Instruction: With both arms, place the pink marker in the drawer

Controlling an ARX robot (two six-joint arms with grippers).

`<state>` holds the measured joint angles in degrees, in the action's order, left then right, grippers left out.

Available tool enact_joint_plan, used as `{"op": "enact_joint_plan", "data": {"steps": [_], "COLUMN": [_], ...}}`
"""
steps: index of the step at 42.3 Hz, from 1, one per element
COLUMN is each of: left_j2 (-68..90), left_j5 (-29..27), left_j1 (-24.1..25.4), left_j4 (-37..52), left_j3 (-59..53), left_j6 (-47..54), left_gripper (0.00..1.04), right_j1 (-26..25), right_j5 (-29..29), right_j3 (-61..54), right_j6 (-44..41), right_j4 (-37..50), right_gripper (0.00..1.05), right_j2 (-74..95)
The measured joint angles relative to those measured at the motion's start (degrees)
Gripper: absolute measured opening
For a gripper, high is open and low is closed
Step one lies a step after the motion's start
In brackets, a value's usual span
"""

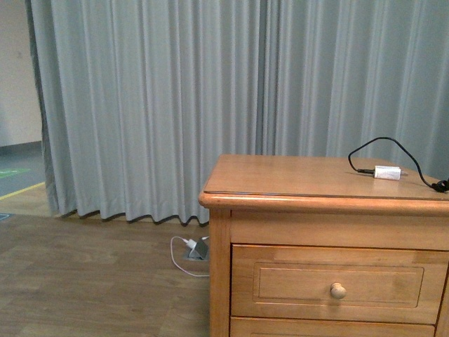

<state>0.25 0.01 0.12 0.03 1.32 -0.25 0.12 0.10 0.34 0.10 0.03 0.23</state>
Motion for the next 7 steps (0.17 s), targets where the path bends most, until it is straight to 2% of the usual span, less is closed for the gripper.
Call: {"op": "enact_joint_plan", "data": {"steps": [7], "left_j2": [0.00], "left_j5": [0.00], "left_j1": [0.00], "left_j4": [0.00], "left_j3": [0.00], "left_j6": [0.00], "left_gripper": [0.99], "right_j1": [0.00], "right_j5": [0.00], "right_j3": [0.00], "right_j6": [0.00], "right_j4": [0.00], "right_gripper": [0.96], "right_j2": [0.00]}}
